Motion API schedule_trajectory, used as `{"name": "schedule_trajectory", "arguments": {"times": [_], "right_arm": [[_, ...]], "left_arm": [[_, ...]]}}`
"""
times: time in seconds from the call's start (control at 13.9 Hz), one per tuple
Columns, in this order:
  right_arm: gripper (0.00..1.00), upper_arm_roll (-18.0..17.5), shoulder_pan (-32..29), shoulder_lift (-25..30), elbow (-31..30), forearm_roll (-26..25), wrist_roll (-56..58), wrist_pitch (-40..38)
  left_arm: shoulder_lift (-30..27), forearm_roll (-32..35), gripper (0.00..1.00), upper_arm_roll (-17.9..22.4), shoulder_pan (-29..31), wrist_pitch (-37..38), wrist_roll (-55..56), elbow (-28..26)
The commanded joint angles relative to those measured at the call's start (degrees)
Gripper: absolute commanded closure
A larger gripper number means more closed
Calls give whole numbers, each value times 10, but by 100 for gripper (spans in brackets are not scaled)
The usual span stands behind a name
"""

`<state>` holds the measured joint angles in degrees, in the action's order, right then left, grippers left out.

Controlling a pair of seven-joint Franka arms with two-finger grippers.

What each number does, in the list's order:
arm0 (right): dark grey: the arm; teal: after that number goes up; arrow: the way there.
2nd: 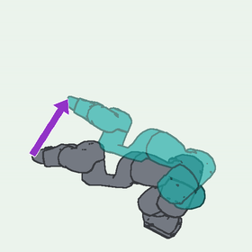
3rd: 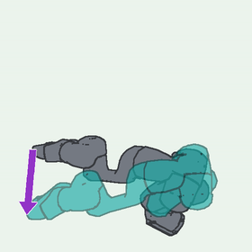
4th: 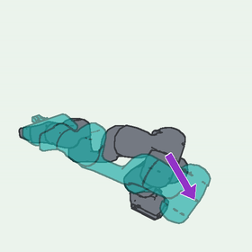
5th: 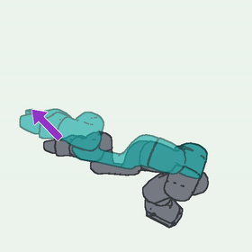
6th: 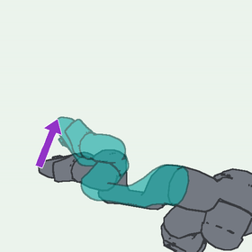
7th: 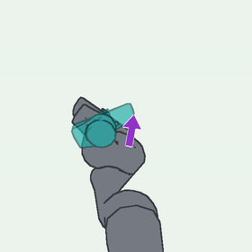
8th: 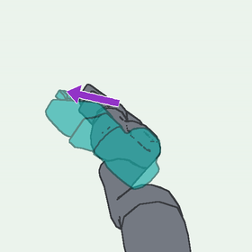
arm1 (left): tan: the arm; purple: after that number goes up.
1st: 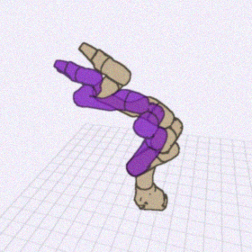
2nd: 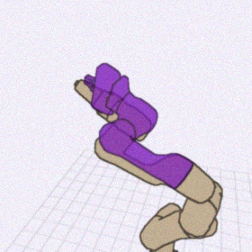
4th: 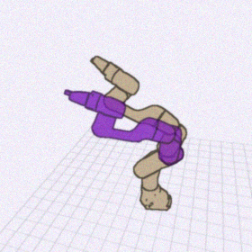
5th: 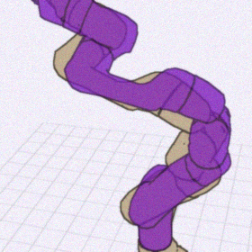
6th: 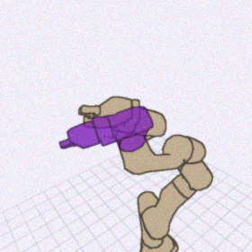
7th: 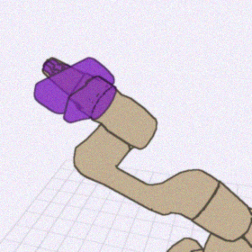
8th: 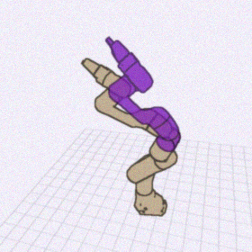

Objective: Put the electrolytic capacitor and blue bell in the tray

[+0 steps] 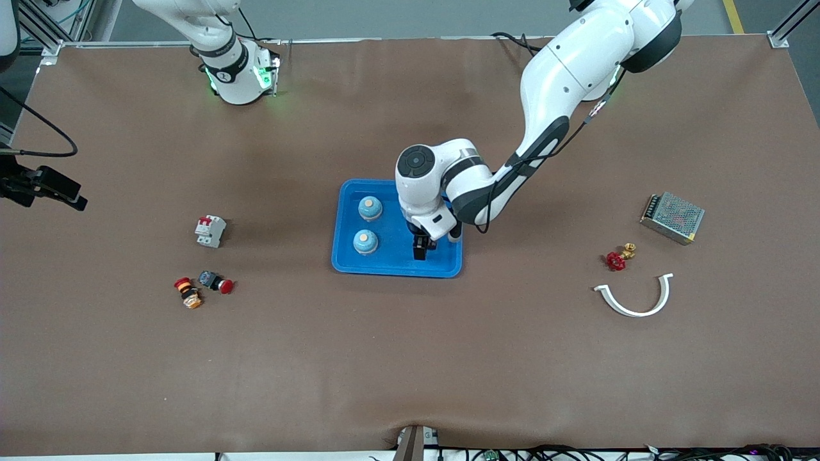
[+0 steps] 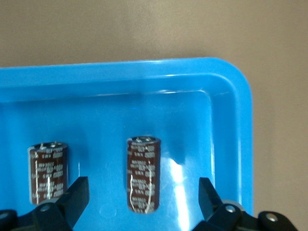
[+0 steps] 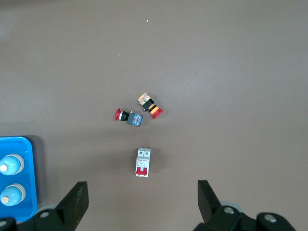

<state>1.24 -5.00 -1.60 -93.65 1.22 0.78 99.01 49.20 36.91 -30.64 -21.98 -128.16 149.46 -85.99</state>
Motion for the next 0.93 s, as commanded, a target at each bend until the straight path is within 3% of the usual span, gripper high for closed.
{"name": "schedule_trajectory", "arguments": {"times": [0.0, 0.22, 0.65, 0.86], "right_arm": [[0, -6, -7, -3, 12, -2, 2, -10], [0, -6, -11, -3, 17, -3, 2, -10], [0, -6, -9, -3, 19, -3, -2, -8], [0, -6, -7, -5, 19, -3, -3, -8]], "left_arm": [[-20, 3, 0, -9, 11, 26, -7, -2], [-31, -5, 0, -34, 45, 50, -35, -3], [-36, -4, 0, -154, 190, 120, -124, -8], [-37, -4, 0, -180, 231, 147, -149, -13]]}}
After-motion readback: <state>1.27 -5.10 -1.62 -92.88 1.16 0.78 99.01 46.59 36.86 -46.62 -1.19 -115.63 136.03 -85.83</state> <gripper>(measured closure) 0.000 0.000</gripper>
